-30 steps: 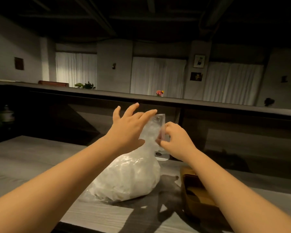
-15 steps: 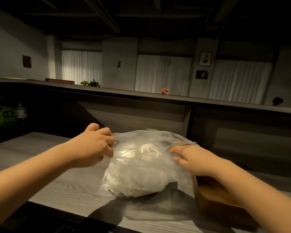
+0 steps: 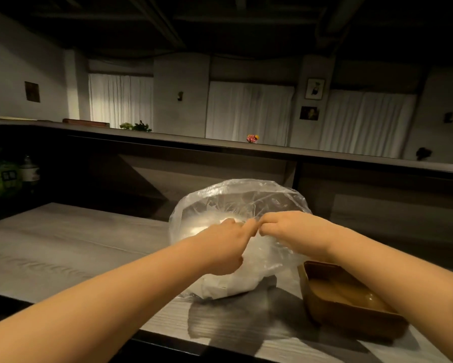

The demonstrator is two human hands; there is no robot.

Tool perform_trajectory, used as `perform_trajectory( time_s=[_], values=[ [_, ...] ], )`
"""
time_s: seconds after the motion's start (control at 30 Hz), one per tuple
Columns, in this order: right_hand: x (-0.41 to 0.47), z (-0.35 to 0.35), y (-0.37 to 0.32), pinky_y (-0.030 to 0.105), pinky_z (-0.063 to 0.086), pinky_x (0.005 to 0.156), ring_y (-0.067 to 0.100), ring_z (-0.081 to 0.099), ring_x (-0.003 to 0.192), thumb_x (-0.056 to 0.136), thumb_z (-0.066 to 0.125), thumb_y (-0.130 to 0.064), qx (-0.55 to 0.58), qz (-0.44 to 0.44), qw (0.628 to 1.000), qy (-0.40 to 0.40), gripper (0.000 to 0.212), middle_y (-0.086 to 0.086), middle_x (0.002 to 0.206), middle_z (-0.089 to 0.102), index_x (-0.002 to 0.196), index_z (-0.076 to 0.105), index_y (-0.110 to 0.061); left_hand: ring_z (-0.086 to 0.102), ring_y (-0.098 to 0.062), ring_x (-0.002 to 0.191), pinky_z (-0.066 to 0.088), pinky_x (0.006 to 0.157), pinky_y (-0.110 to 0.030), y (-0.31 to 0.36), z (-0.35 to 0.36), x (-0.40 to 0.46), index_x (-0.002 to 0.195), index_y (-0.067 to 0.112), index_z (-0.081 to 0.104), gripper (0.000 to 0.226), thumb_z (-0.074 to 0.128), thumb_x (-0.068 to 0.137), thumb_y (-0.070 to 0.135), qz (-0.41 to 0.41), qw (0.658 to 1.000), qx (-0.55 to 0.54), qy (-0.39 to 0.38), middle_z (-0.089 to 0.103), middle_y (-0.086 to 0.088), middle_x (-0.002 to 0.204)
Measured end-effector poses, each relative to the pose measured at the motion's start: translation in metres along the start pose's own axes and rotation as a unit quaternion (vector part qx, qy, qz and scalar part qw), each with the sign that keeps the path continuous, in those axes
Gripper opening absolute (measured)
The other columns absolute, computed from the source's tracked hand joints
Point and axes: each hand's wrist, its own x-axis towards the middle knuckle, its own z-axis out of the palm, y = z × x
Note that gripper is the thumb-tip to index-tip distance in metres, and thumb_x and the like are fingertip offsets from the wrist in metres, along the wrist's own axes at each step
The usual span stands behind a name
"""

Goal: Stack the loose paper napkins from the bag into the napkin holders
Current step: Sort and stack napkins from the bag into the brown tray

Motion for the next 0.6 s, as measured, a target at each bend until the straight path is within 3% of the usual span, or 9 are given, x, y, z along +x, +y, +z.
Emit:
perform_trajectory(
  time_s=[0.1,0.17,0.27,0.33,0.43,0.5,0.6],
  values=[
    [-0.003,0.008,0.007,0.03,0.024,0.118,0.017,0.033,0.142,0.096,0.055,-0.004,-0.049,-0.033,0.998,-0.028,0.055,-0.002,0.155,0.035,0.146,0.042,-0.023,0.04,-0.024,0.122,0.037,0.099,-0.042,-0.007,0.007,0.004,0.147,0.024,0.022,0.07,0.064,0.09,0.025,-0.02,0.995,0.087,-0.054,0.052,-0.003,0.135],
    [-0.003,0.01,0.008,0.038,0.017,0.118,0.019,0.022,0.147,0.097,0.053,-0.009,-0.096,-0.052,0.993,-0.035,0.059,-0.004,0.161,0.025,0.15,0.034,-0.028,0.042,-0.025,0.121,0.034,0.097,-0.038,-0.012,0.007,0.003,0.145,0.023,0.032,0.06,0.062,0.093,0.03,-0.049,0.987,0.135,-0.072,0.051,-0.005,0.132],
    [0.0,0.014,0.007,0.043,0.021,0.112,0.018,0.021,0.141,0.097,0.051,-0.014,-0.105,-0.021,0.993,-0.049,0.071,-0.011,0.164,0.008,0.155,0.016,-0.036,0.052,-0.025,0.11,0.042,0.095,-0.035,-0.031,0.009,-0.005,0.122,0.029,0.057,0.026,0.052,0.097,0.034,-0.002,0.989,0.133,-0.07,0.056,-0.002,0.116],
    [0.003,0.018,0.006,0.041,0.026,0.109,0.018,0.028,0.133,0.095,0.051,-0.016,-0.098,-0.007,0.994,-0.046,0.078,-0.012,0.164,0.004,0.155,0.006,-0.037,0.052,-0.021,0.098,0.044,0.087,-0.034,-0.041,0.006,-0.014,0.098,0.027,0.062,0.016,0.049,0.094,0.035,0.067,0.989,0.132,-0.023,0.057,0.003,0.096],
    [0.012,0.023,0.001,0.035,0.032,0.105,0.02,0.038,0.127,0.095,0.053,-0.015,-0.106,-0.011,0.994,-0.032,0.078,-0.002,0.155,0.033,0.157,0.007,-0.028,0.036,-0.015,0.086,0.034,0.083,-0.029,-0.051,-0.002,-0.027,0.103,0.024,0.061,0.011,0.059,0.093,0.018,0.127,0.963,0.236,0.011,0.051,0.006,0.082],
    [0.017,0.027,-0.002,0.033,0.037,0.1,0.021,0.047,0.119,0.096,0.052,-0.012,-0.118,-0.004,0.992,-0.035,0.074,0.003,0.139,0.051,0.157,0.011,-0.023,0.042,-0.012,0.081,0.039,0.083,-0.026,-0.064,-0.004,-0.035,0.091,0.026,0.065,0.015,0.075,0.08,0.021,0.189,0.937,0.289,0.051,0.053,0.011,0.071],
    [0.018,0.034,-0.006,0.033,0.047,0.095,0.023,0.055,0.112,0.095,0.058,-0.018,-0.095,0.015,0.995,-0.035,0.082,0.006,0.139,0.049,0.156,0.004,-0.026,0.055,-0.011,0.088,0.042,0.084,-0.024,-0.081,-0.002,-0.047,0.08,0.031,0.066,0.018,0.082,0.072,0.03,0.264,0.915,0.298,0.061,0.061,0.015,0.073]
  ],
)
